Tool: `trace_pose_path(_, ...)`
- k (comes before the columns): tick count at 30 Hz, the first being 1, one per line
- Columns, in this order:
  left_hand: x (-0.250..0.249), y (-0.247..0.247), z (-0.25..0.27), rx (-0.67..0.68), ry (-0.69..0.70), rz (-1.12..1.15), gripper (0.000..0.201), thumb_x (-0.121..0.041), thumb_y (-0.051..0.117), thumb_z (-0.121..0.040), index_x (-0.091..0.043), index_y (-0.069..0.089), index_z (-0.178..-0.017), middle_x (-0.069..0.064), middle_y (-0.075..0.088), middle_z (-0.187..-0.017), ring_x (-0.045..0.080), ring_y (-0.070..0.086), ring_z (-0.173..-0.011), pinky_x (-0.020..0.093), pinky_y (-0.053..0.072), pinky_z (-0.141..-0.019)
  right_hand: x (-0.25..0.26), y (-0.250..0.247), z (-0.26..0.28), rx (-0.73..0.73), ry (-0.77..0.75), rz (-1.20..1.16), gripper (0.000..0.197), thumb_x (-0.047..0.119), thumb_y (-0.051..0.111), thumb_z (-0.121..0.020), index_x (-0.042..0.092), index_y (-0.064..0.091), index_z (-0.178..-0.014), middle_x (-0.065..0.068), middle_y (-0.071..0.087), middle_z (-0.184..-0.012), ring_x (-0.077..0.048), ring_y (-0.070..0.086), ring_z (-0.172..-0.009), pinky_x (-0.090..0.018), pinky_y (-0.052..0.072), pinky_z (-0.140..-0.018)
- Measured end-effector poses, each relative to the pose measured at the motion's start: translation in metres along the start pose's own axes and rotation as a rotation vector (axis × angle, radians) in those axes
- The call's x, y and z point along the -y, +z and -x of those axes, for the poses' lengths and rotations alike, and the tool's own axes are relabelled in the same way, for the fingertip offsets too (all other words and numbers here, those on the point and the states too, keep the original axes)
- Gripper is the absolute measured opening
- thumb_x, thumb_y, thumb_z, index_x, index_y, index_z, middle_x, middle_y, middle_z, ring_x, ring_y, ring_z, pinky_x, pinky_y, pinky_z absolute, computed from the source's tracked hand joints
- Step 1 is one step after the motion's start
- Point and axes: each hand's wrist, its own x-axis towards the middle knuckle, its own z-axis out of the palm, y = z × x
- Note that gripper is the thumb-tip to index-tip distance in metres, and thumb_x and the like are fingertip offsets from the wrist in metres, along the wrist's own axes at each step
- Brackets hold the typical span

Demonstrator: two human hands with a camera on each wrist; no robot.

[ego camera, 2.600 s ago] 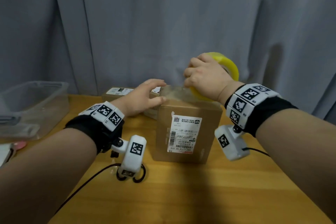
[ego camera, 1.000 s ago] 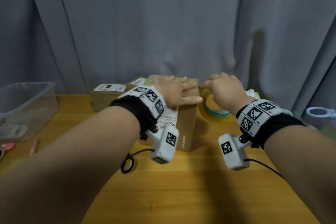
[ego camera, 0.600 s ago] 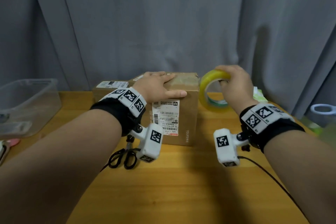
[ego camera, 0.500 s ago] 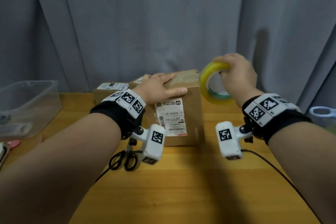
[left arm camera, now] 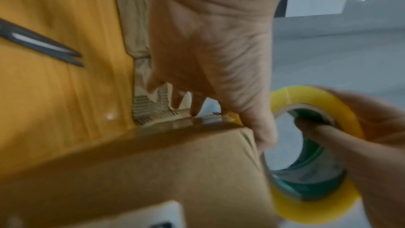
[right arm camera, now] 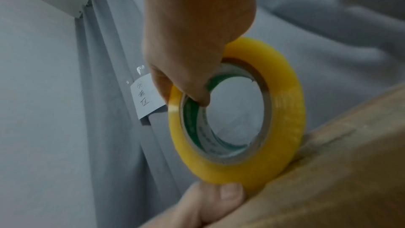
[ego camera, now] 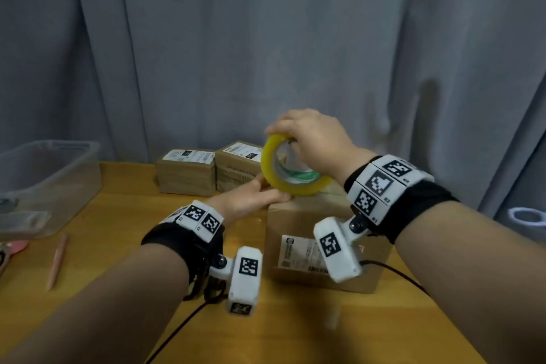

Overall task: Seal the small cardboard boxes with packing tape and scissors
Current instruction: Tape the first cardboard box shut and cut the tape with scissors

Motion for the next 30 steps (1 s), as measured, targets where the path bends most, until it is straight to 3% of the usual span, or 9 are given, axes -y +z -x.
trace_pose_path(4,0.014,-0.001,-0.004,-0.016,-0.031,-0.001,0.069,-0.038,0.051,-0.095,-0.03,0.01,-0.15,-0.009,0.034,-0.139,0.004,0.031,-0.123,0.022,0.025,-0.098,-0.003,0.0,-0.006,0.066,-0.158,0.0,0.051,0.004,0.055,-0.084,0.037,0.062,-0.122,0.012,0.056,-0.13,-0.023,0.049,-0.107,-0.036,0.041,-0.089)
trace_pose_path(7,0.012,-0.001,-0.008,0.025,-0.002,-0.021,0.059,-0.037,0.05,-0.095,-0.033,0.019,-0.145,-0.005,0.039,-0.136,0.011,0.04,-0.125,0.023,0.031,-0.096,-0.028,-0.01,0.009,0.185,-0.192,0.14,0.052,0.003,0.053,-0.079,0.037,0.065,-0.117,0.015,0.058,-0.129,-0.024,0.049,-0.106,-0.035,0.04,-0.085)
trace_pose_path(10,0.012,-0.001,-0.009,0.039,0.025,-0.032,0.049,-0.036,0.05,-0.095,-0.038,0.028,-0.14,0.001,0.048,-0.135,0.014,0.051,-0.117,0.024,0.038,-0.094,-0.053,-0.02,0.035,0.323,-0.202,0.317,0.05,0.007,0.051,-0.083,0.042,0.063,-0.116,0.02,0.057,-0.13,-0.02,0.047,-0.113,-0.033,0.034,-0.084)
trace_pose_path(13,0.008,0.0,-0.007,0.026,0.049,-0.079,0.049,-0.04,0.052,-0.094,-0.037,0.031,-0.139,0.0,0.046,-0.137,0.011,0.051,-0.116,0.023,0.041,-0.094,-0.051,-0.023,0.044,0.344,-0.219,0.402,0.041,0.016,0.049,-0.091,0.044,0.061,-0.119,0.02,0.054,-0.132,-0.018,0.044,-0.119,-0.032,0.031,-0.087)
trace_pose_path(16,0.001,-0.004,-0.001,-0.044,0.107,-0.371,0.066,-0.054,0.054,-0.087,-0.034,0.03,-0.145,-0.002,0.021,-0.155,0.019,0.025,-0.141,0.042,0.024,-0.115,-0.043,-0.019,0.04,0.336,-0.249,0.439,0.034,0.021,0.047,-0.095,0.042,0.06,-0.118,0.018,0.056,-0.129,-0.018,0.044,-0.118,-0.033,0.033,-0.09)
trace_pose_path(18,-0.008,-0.004,0.006,-0.11,0.171,-0.557,0.061,-0.043,0.054,-0.093,-0.024,0.033,-0.147,-0.005,0.011,-0.159,0.017,0.011,-0.145,0.037,0.012,-0.119,-0.041,-0.018,0.039,0.34,-0.264,0.45,0.034,0.02,0.047,-0.095,0.042,0.061,-0.117,0.017,0.057,-0.128,-0.019,0.044,-0.118,-0.034,0.036,-0.091)
trace_pose_path(21,-0.025,0.006,0.008,-0.08,0.243,-0.864,0.045,-0.029,0.039,-0.101,-0.009,0.043,-0.141,0.002,0.025,-0.155,0.014,0.014,-0.145,0.026,0.004,-0.115,-0.039,-0.019,0.038,0.349,-0.28,0.453,0.034,0.019,0.048,-0.095,0.041,0.061,-0.117,0.016,0.058,-0.127,-0.019,0.045,-0.117,-0.035,0.037,-0.093)
trace_pose_path(26,-0.03,0.047,-0.004,-0.079,0.202,-1.148,0.085,-0.068,0.025,-0.09,-0.004,0.03,-0.146,0.016,0.025,-0.154,0.027,0.021,-0.143,0.038,0.015,-0.118,-0.033,-0.016,0.032,0.349,-0.324,0.451,0.039,0.015,0.049,-0.093,0.039,0.059,-0.122,0.012,0.056,-0.13,-0.018,0.047,-0.12,-0.035,0.038,-0.098)
trace_pose_path(30,-0.028,0.034,-0.007,-0.048,0.247,-1.172,0.087,-0.07,0.034,-0.086,-0.009,0.024,-0.148,0.009,0.023,-0.156,0.022,0.022,-0.143,0.036,0.018,-0.117,-0.048,-0.025,0.033,0.301,-0.162,0.33,0.053,0.007,0.044,-0.092,0.036,0.047,-0.136,0.002,0.046,-0.139,-0.025,0.047,-0.121,-0.04,0.044,-0.092)
